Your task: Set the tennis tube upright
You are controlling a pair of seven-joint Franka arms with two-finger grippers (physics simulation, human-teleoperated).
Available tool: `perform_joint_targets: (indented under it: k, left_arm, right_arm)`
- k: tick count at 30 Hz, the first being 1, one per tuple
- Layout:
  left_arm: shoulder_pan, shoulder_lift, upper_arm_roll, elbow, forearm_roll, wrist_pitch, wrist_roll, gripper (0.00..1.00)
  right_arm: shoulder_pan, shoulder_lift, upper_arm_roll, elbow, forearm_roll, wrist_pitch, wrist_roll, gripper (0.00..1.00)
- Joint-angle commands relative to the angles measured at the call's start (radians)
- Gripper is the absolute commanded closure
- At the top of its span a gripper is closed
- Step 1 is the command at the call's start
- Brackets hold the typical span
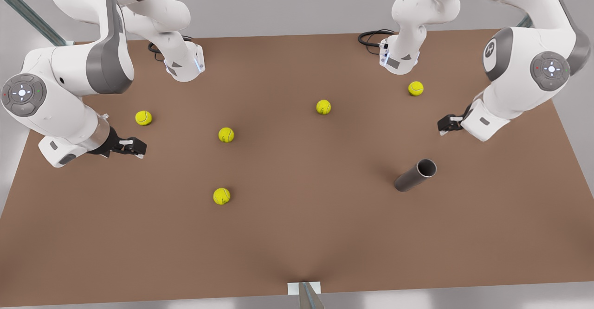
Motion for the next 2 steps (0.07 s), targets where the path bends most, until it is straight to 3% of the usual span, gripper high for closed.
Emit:
perform_joint_targets:
  k: [1,2]
  left_arm:
    - [-0.001,-0.007,0.000,0.000,0.024,-0.067,-0.021,0.00]
    - [-0.001,-0.004,0.000,-0.002,0.024,-0.067,-0.021,0.00]
  right_arm:
    - [0.001,-0.001,0.000,0.001,0.001,-0.001,0.000,0.00]
    - [0.001,-0.001,0.000,0.001,0.001,-0.001,-0.001,0.00]
